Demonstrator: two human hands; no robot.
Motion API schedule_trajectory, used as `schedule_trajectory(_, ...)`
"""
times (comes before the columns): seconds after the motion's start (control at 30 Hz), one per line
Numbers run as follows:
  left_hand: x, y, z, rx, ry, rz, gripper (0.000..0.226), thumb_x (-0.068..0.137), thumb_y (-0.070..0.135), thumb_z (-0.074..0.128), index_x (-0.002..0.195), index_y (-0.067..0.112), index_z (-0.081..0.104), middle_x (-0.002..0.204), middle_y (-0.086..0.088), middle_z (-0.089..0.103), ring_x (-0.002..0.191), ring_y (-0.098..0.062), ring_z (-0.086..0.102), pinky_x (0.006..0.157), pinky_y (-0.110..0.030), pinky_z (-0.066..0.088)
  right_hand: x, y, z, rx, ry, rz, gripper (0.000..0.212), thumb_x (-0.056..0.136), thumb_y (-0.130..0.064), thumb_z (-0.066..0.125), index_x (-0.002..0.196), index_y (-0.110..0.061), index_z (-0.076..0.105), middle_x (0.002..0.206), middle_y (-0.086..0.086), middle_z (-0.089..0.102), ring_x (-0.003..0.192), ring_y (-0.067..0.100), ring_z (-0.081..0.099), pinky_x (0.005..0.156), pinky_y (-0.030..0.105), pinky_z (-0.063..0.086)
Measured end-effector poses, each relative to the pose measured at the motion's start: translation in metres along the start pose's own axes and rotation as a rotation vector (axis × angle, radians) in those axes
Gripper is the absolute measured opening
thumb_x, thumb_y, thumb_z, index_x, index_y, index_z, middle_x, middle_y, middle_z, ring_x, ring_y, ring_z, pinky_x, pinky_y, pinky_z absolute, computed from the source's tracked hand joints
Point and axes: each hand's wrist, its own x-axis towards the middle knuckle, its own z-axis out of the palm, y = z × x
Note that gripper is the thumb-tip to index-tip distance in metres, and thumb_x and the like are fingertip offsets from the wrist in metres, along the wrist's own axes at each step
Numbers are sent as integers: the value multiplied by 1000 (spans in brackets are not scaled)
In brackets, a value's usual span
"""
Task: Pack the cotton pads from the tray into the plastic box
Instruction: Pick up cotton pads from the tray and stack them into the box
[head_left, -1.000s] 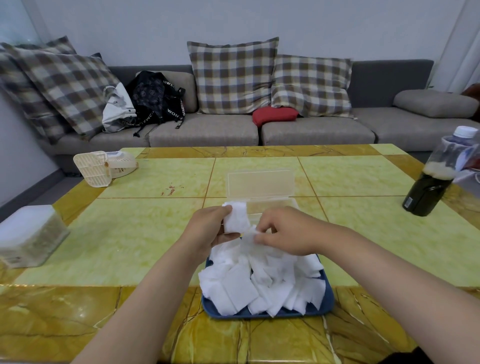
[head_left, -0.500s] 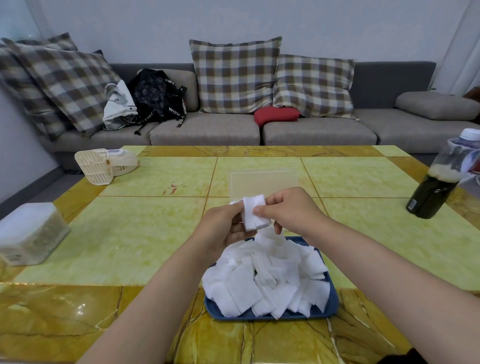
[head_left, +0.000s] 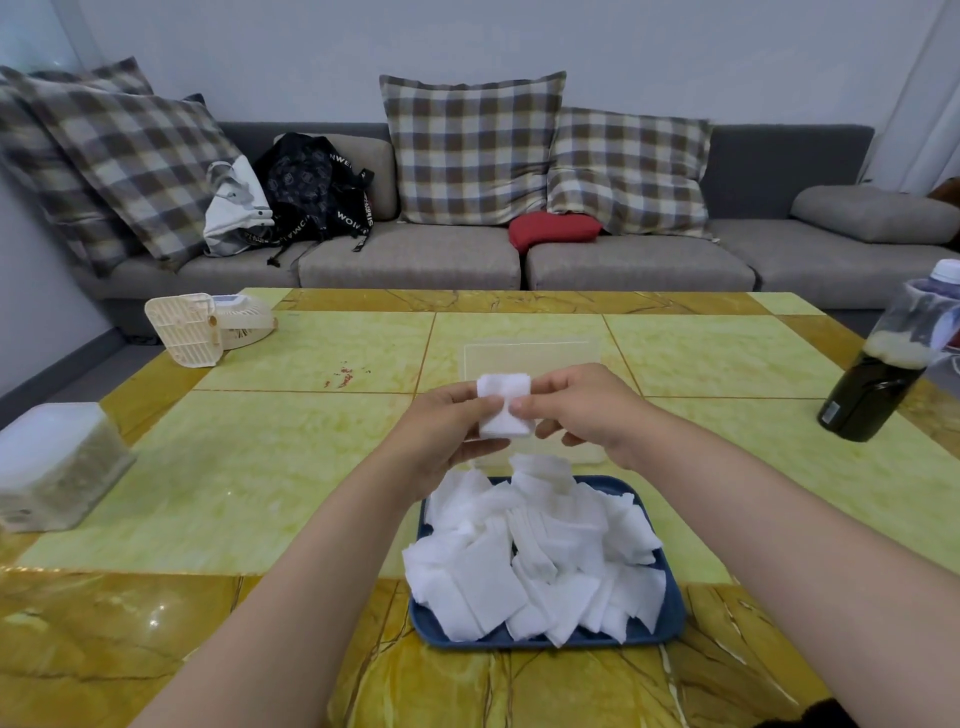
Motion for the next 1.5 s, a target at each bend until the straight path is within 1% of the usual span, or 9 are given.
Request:
schedule_trajectory(0.23,39,2,-13,681,391,297,17,96,20,61,109,17,72,95,5,72,84,-14,68,73,-26,51,49,4,-6,-46,292,-33,6,91,-15,66,96,-15,70,95,3,73,75,23,75,66,36,58)
schedule_trajectory(0.4,56,-21,-24,1059,289,289,23,96,23,64,117,20,73,117,2,62,109,-15,56,86,-24,41,70,20,8,-476,214,-86,16,81,-15,72,82,1,74,74,7,70,69,23,63,60,28,50)
schedule_trajectory(0.53,59,-31,-32,1074,241,283,27,94,22,67,121,18,71,107,7,49,112,-17,56,87,-19,37,83,19,22,-639,155,-58,20,78,-15,72,73,5,69,78,21,70,72,32,68,60,35,55)
schedule_trajectory(0.73,61,-34,-33,1048,250,303,26,94,22,66,119,18,71,119,1,62,103,-11,58,84,-19,39,79,15,42,-806,222,45,26,80,-25,69,63,-15,52,62,-1,52,53,19,50,47,23,35)
schedule_trajectory(0.87,57,-32,-35,990,261,295,26,96,21,62,120,19,71,123,2,68,109,-12,63,86,-20,44,80,13,50,-442,82,120,32,80,-41,72,75,-10,77,68,-4,75,68,22,71,66,32,60)
schedule_trajectory(1.07,57,-36,-33,1061,248,416,29,98,13,59,124,18,69,126,1,62,119,-16,55,93,-18,36,79,11,40,-191,34,285,25,92,-15,51,94,-10,75,84,2,79,69,20,66,59,26,42)
schedule_trajectory(1.23,57,-38,-31,1183,192,492,26,99,21,58,121,16,71,121,0,61,119,-18,48,89,-19,32,82,18,43,-197,-60,234,15,85,-15,66,75,-8,74,80,4,75,75,22,67,74,32,51)
schedule_trajectory(1.37,57,-38,-32,1257,167,458,28,100,22,55,123,16,71,123,0,61,122,-19,47,93,-25,39,82,22,40,-200,-77,145,24,90,-4,56,98,-1,78,86,7,76,90,22,70,97,43,56)
schedule_trajectory(1.5,51,-30,-26,1262,168,470,31,101,22,54,129,17,66,128,-1,59,126,-18,45,94,-25,38,71,22,22,-331,0,-21,34,93,-1,50,106,-13,79,102,0,76,92,13,66,89,30,54)
